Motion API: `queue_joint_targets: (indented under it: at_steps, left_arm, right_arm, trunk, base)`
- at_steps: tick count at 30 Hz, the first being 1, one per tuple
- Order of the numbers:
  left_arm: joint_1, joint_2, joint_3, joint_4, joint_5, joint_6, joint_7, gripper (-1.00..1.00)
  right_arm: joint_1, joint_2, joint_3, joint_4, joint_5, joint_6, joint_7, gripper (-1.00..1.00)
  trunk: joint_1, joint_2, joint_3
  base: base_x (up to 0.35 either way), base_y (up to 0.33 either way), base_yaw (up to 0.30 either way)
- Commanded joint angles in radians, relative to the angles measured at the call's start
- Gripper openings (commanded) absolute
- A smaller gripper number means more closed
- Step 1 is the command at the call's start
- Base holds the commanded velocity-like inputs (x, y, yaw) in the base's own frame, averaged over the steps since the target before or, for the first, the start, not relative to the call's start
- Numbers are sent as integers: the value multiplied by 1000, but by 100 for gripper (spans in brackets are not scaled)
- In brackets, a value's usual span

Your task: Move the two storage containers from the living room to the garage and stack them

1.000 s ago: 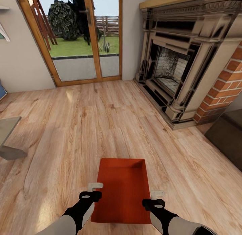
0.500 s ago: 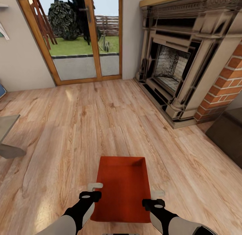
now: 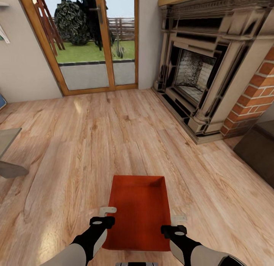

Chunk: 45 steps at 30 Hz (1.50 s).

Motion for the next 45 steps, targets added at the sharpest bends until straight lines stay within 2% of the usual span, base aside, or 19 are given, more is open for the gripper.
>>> queue_joint_targets:
  at_steps: [1,17,36,41,45]
  left_arm:
    - [0,0,2,-2,-6,7,3,100]
    - [0,0,2,-3,-6,7,4,100]
    - [0,0,3,-4,-4,4,7,100]
    - [0,0,2,-3,-4,5,7,100]
    - [0,1,3,-3,-4,5,7,100]
  right_arm:
    - [0,0,9,0,-10,-3,-3,100]
    - [0,0,9,0,-10,-3,-3,100]
    - [0,0,9,0,-10,-3,-3,100]
    - [0,0,9,0,-10,-3,-3,100]
    - [0,-1,9,0,-10,-3,-3,100]
  trunk:
    - [4,-8,-4]
    - [65,-120,-54]
    - [65,-120,-54]
    - [84,-155,-70]
    - [84,-155,-70]
  base:
    - [0,0,0]
    - [0,0,0]
    - [0,0,0]
    - [0,0,0]
    - [0,0,0]
